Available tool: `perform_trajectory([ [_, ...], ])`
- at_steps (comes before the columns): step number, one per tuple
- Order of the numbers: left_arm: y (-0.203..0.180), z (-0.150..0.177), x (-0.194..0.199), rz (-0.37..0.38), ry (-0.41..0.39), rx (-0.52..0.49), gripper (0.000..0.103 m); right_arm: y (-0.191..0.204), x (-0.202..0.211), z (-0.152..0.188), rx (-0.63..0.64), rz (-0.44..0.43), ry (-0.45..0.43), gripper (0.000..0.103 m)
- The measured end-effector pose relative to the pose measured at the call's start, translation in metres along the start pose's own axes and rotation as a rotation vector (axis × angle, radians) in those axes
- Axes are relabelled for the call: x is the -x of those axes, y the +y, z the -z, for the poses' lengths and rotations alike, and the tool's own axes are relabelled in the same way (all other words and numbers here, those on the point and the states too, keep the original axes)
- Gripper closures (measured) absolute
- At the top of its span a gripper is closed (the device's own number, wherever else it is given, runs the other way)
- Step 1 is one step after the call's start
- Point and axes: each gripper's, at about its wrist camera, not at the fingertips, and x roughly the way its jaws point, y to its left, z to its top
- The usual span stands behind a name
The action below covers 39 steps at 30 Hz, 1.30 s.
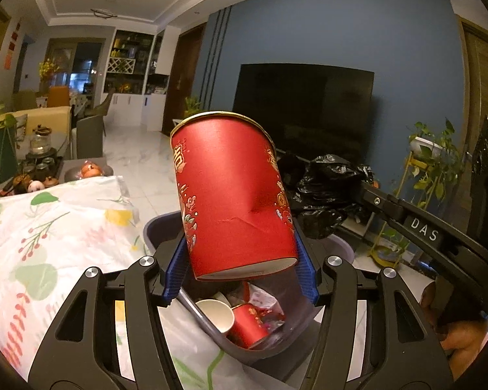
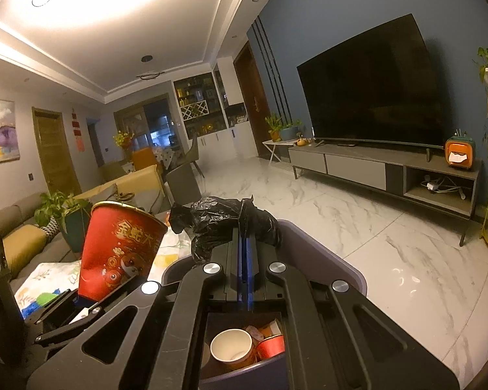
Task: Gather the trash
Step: 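Carry the cup and black bag over the grey bin and open both grippers, then move both grippers back to the blue and green mesh nets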
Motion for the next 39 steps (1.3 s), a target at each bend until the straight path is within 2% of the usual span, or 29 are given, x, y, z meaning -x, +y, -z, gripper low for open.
perform_trajectory([
  [1,0.001,0.001,-0.003,0.004,0.006,0.001,0.047,0.001,0.0,-0.001,-0.002,-0.001,-0.002,0.1],
  [2,0.002,0.002,-0.007,0.017,0.018,0.002,0.045,0.003,0.0,0.001,-0.005,-0.002,-0.006,0.091],
  [3,0.002,0.003,-0.01,0.021,0.027,0.004,0.037,0.002,0.0,0.001,-0.011,0.002,-0.007,0.075],
  [4,0.004,0.005,-0.012,0.012,0.028,0.006,0.032,0.001,0.0,0.0,-0.017,0.003,-0.012,0.069],
  [5,0.005,0.006,-0.013,0.006,0.028,0.009,0.023,0.001,0.001,0.0,-0.022,0.009,-0.019,0.062],
  [6,0.007,0.007,-0.014,0.003,0.029,0.017,0.019,-0.001,0.001,0.0,-0.026,0.014,-0.021,0.06],
  [10,0.027,0.009,-0.007,-0.037,0.03,0.086,0.015,0.0,0.003,-0.001,-0.023,0.024,-0.023,0.054],
  [14,0.046,0.014,0.011,-0.114,0.001,0.13,0.012,0.008,0.008,-0.002,-0.001,0.03,-0.033,0.046],
  [22,0.068,0.016,0.061,-0.311,-0.058,0.118,0.011,0.036,0.019,0.005,0.035,0.023,-0.047,0.037],
  [28,0.09,0.024,0.099,-0.39,-0.07,0.142,0.011,0.061,0.026,0.007,0.07,-0.007,-0.058,0.033],
  [34,0.122,0.035,0.145,-0.484,-0.092,0.171,0.011,0.102,0.028,0.019,0.121,-0.087,-0.038,0.033],
  [39,0.16,0.046,0.193,-0.609,-0.11,0.19,0.011,0.15,0.018,0.036,0.172,-0.178,0.012,0.033],
])
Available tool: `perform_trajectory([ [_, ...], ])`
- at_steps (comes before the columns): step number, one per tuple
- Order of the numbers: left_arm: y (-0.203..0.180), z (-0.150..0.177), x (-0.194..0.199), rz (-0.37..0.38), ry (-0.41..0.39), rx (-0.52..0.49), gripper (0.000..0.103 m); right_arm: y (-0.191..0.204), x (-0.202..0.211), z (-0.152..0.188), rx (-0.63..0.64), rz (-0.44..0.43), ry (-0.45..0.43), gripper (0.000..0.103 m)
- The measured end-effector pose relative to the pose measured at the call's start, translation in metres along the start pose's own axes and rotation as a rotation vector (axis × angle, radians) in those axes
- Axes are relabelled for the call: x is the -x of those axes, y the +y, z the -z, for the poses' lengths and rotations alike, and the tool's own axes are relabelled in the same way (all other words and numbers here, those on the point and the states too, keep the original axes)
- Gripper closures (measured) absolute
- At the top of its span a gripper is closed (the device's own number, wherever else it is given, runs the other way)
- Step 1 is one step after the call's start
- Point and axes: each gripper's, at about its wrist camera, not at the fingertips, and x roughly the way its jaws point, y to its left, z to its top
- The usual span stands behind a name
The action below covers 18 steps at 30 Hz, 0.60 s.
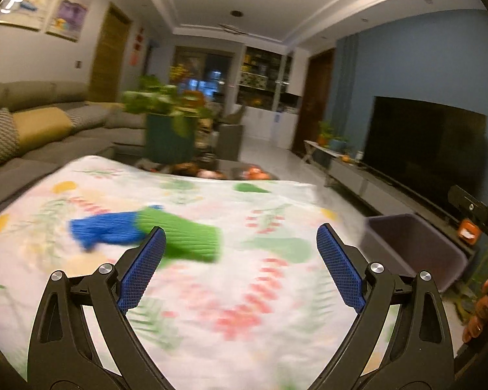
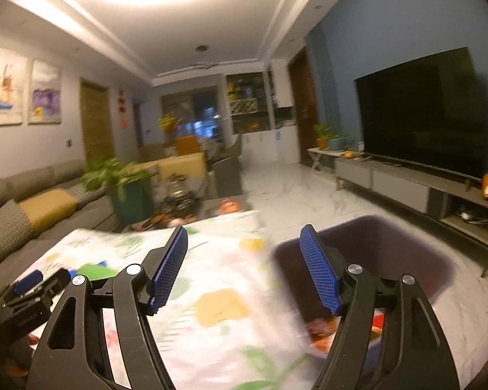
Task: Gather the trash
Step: 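Move both grippers back to the blue and green mesh nets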
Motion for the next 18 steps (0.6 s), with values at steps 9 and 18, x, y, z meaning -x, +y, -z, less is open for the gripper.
perform_trajectory([
  [9,0.094,-0.011,0.022,-0.13,-0.012,0.058,0.011,0.11,-0.057,0.026,0.095,-0.179,0.134,0.033],
  [18,0.155,-0.024,0.034,-0.213,-0.047,0.108,0.011,0.201,-0.108,0.05,0.209,-0.263,0.229,0.033],
])
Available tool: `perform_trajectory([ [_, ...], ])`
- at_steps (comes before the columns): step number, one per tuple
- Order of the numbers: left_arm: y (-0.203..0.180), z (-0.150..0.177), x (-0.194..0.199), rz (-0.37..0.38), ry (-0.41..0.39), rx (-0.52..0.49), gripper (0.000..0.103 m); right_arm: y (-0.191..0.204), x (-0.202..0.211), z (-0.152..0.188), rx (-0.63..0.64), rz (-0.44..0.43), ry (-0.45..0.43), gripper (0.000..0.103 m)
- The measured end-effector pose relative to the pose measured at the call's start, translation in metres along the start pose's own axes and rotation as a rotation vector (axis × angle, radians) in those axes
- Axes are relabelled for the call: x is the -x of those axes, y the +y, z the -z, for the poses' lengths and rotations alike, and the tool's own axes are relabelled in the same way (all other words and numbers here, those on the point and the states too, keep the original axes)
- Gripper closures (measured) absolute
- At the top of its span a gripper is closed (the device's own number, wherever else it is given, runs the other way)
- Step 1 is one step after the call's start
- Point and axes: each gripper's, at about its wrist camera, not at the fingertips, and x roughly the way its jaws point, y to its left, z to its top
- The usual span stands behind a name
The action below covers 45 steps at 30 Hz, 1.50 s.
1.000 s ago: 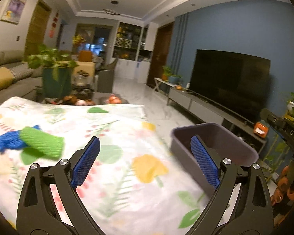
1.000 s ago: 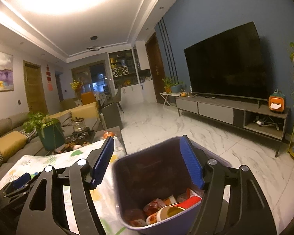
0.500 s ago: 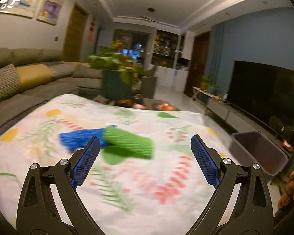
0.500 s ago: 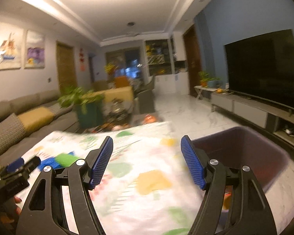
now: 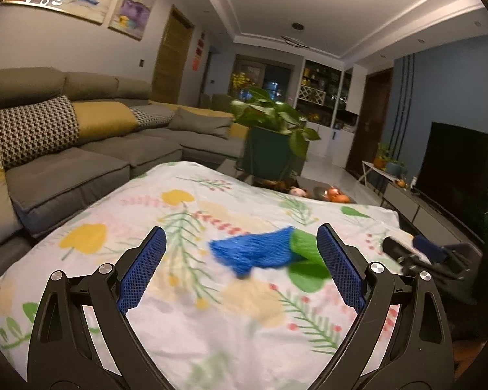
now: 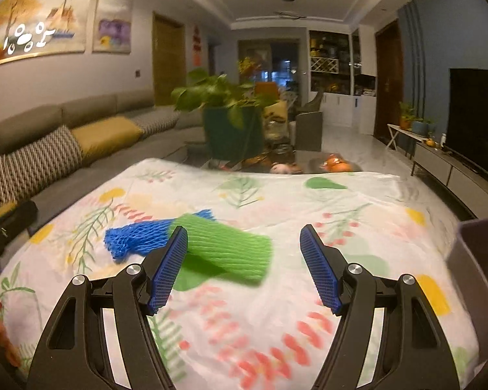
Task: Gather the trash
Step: 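Move both grippers back to the blue and green mesh nets, then close the right gripper on the green mesh net while the left grasps the blue net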
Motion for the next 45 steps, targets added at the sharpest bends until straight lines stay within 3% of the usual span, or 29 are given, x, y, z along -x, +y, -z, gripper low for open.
perform_trajectory([
  [11,0.027,-0.004,-0.027,-0.001,0.028,0.027,0.011,0.031,-0.082,0.007,0.046,-0.02,0.166,0.033],
  [15,0.025,-0.002,-0.04,0.011,0.046,0.022,0.011,0.029,-0.102,0.011,0.036,-0.01,0.248,0.055],
  [18,0.023,0.0,-0.048,0.02,0.062,0.026,0.011,0.028,-0.113,0.017,0.032,-0.007,0.302,0.064],
  [24,0.02,0.004,-0.056,0.029,0.089,0.016,0.011,0.031,-0.118,0.021,0.043,0.004,0.329,0.085],
  [29,0.012,0.007,-0.061,0.047,0.116,-0.011,0.011,0.025,-0.109,0.017,0.014,-0.018,0.293,0.092],
  [35,-0.001,0.002,-0.088,0.103,0.182,-0.021,0.011,0.005,-0.065,0.002,-0.042,-0.015,0.152,0.092],
  [38,-0.013,0.001,-0.112,0.093,0.23,-0.048,0.014,-0.012,-0.038,-0.004,-0.084,-0.029,0.096,0.092],
  [41,-0.024,0.004,-0.135,0.076,0.282,-0.093,0.019,-0.026,-0.02,-0.008,-0.111,-0.031,0.066,0.092],
  [45,-0.03,0.012,-0.163,0.063,0.385,-0.121,0.036,-0.043,0.004,-0.011,-0.132,-0.027,0.025,0.092],
])
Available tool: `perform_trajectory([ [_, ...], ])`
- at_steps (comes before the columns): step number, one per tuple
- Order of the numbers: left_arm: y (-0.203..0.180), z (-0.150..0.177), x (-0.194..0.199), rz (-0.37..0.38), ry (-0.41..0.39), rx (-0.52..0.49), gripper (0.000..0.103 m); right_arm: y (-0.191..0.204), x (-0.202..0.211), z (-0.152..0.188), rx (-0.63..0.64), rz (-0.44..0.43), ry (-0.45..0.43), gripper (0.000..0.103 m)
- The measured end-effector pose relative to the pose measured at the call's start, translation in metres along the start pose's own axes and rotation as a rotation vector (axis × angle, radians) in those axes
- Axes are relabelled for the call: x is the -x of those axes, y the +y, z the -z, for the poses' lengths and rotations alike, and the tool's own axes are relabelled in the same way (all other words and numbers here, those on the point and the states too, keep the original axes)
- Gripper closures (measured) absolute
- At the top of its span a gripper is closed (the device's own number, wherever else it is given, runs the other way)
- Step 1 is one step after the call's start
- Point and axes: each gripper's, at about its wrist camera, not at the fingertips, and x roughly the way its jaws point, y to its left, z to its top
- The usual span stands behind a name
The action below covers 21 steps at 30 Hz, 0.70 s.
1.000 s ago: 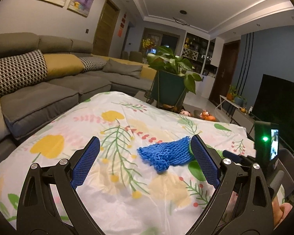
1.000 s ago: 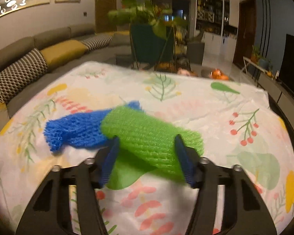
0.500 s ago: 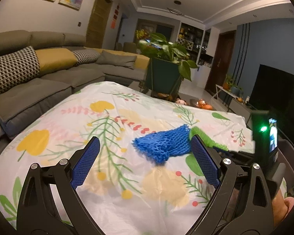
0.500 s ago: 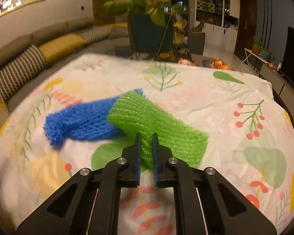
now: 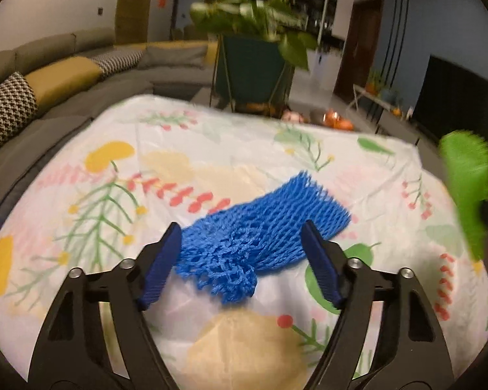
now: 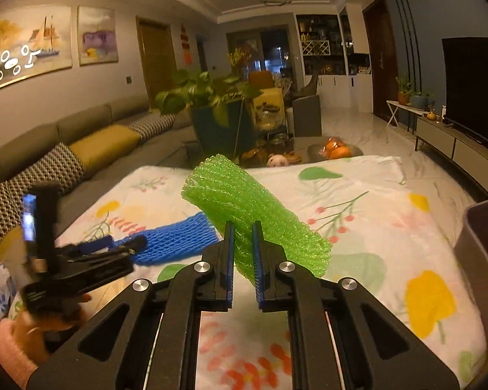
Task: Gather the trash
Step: 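Close the right gripper on the green mesh net while the left grasps the blue net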
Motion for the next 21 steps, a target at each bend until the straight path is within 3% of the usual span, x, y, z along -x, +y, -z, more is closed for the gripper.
perform_trajectory([
  [4,0.001,0.004,-0.015,-0.02,0.059,-0.007,0.053,-0.011,0.012,0.001,-0.01,0.004,-0.009,0.092],
  [6,-0.001,0.005,-0.017,-0.026,0.065,-0.016,0.075,-0.013,0.016,0.003,-0.012,0.007,-0.011,0.092],
  [9,-0.003,0.007,-0.019,-0.038,0.075,-0.032,0.093,-0.015,0.024,0.006,-0.016,0.008,-0.009,0.092],
  [13,-0.007,0.007,-0.011,-0.053,0.045,-0.053,0.097,-0.021,0.034,0.005,-0.023,0.01,-0.016,0.092],
  [21,-0.024,0.002,0.045,-0.054,-0.079,-0.065,0.098,-0.028,0.063,0.003,-0.033,0.014,-0.05,0.092],
])
